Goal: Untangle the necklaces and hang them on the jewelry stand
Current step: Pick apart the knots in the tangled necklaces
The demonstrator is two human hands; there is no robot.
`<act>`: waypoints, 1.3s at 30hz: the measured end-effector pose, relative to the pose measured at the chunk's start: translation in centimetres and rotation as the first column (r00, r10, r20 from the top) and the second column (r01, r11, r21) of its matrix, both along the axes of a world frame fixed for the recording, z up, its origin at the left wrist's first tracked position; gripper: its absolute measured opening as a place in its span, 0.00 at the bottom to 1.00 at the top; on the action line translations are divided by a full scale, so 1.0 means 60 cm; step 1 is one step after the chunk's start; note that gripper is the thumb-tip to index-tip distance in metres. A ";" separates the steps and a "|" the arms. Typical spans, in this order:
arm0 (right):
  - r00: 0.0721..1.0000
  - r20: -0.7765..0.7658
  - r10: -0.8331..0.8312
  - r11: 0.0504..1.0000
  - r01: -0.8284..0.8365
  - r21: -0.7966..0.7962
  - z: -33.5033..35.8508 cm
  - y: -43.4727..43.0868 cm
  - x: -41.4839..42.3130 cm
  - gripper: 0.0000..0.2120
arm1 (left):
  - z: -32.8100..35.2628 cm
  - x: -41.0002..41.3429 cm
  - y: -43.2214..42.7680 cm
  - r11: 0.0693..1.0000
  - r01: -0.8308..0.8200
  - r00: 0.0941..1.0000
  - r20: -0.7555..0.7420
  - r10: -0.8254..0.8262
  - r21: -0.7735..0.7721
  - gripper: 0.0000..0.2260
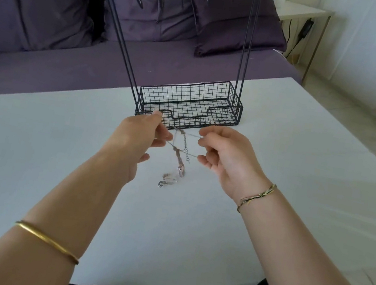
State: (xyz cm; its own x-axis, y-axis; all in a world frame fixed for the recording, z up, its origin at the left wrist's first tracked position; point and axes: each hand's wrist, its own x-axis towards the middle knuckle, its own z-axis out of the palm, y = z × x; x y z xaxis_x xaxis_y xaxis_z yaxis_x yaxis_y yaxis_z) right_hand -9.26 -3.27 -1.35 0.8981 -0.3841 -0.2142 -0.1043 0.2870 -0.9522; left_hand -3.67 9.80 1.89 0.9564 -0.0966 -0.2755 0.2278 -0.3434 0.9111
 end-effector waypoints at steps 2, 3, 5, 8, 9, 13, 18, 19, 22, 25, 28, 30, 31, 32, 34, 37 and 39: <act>1.000 -0.016 0.020 0.996 -0.022 -0.085 -0.003 0.001 0.000 0.06 | 0.002 0.001 -0.001 0.990 -0.011 1.000 -0.029 0.007 -0.142 0.17; 0.999 -0.024 0.029 0.991 -0.032 -0.127 -0.004 0.002 -0.001 0.05 | 0.003 0.001 -0.002 0.976 -0.012 0.999 -0.050 0.001 -0.218 0.16; 0.999 -0.029 0.039 0.979 -0.044 -0.200 -0.005 0.005 -0.002 0.04 | 0.005 -0.001 -0.002 0.946 -0.007 0.997 -0.074 -0.018 -0.324 0.15; 1.000 -0.013 0.024 0.971 -0.026 -0.236 -0.005 0.007 -0.001 0.05 | 0.008 -0.006 -0.005 0.940 0.025 0.998 -0.053 -0.046 -0.341 0.13; 1.000 -0.013 0.018 0.976 -0.021 -0.215 -0.004 0.007 0.000 0.05 | 0.010 -0.008 -0.006 0.946 0.038 0.998 -0.041 -0.053 -0.323 0.13; 1.000 -0.007 0.029 0.998 -0.030 -0.052 0.000 0.010 0.001 0.05 | 0.012 -0.013 -0.006 0.968 0.072 0.997 -0.020 -0.080 -0.241 0.13; 0.997 -0.026 0.078 0.992 -0.075 0.097 0.004 0.013 0.000 0.05 | 0.013 -0.015 -0.008 0.975 0.107 0.994 -0.017 -0.112 -0.194 0.14; 0.995 -0.034 0.093 0.991 -0.089 0.104 0.005 0.013 -0.001 0.04 | 0.013 -0.015 -0.009 0.975 0.109 0.993 -0.015 -0.114 -0.192 0.15; 0.988 -0.054 0.143 0.984 -0.136 0.118 0.006 0.011 -0.003 0.07 | 0.011 -0.014 -0.008 0.977 0.101 0.994 -0.019 -0.106 -0.185 0.16; 0.970 -0.057 0.236 0.966 -0.228 0.120 0.007 0.011 -0.007 0.12 | 0.010 -0.015 -0.009 0.979 0.101 0.994 -0.024 -0.107 -0.178 0.16; 0.964 -0.060 0.260 0.959 -0.250 0.131 0.008 0.011 -0.006 0.11 | 0.011 -0.016 -0.009 0.981 0.096 0.994 -0.027 -0.102 -0.171 0.16; 0.975 -0.065 0.212 0.969 -0.202 0.141 0.005 0.009 -0.004 0.07 | 0.011 -0.016 -0.009 0.982 0.098 0.994 -0.030 -0.104 -0.160 0.17; 0.980 -0.062 0.187 0.974 -0.177 0.143 0.003 0.008 -0.003 0.06 | 0.011 -0.016 -0.008 0.983 0.098 0.994 -0.035 -0.105 -0.158 0.16; 0.984 -0.053 0.167 0.977 -0.158 0.146 0.002 0.007 -0.003 0.05 | 0.011 -0.016 -0.008 0.982 0.098 0.993 -0.042 -0.106 -0.158 0.16; 0.990 -0.029 0.138 0.981 -0.133 0.139 0.002 0.006 -0.004 0.05 | 0.011 -0.015 -0.008 0.982 0.098 0.993 -0.056 -0.108 -0.162 0.17; 0.997 0.007 0.074 0.994 -0.075 0.074 0.002 0.007 -0.005 0.08 | 0.010 -0.015 -0.009 0.983 0.092 0.992 -0.072 -0.104 -0.158 0.18; 0.999 0.030 0.010 0.999 -0.012 0.049 0.002 0.007 -0.005 0.08 | 0.009 -0.015 -0.009 0.984 0.094 0.990 -0.087 -0.108 -0.151 0.18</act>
State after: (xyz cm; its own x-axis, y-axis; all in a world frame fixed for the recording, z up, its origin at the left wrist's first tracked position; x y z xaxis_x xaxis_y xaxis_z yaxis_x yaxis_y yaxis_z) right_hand -9.53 -2.84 -1.20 0.9086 -0.3636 -0.2057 -0.0796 0.3328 -0.9396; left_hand -4.56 9.26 2.42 0.9100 -0.2373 -0.3399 0.2863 -0.2333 0.9293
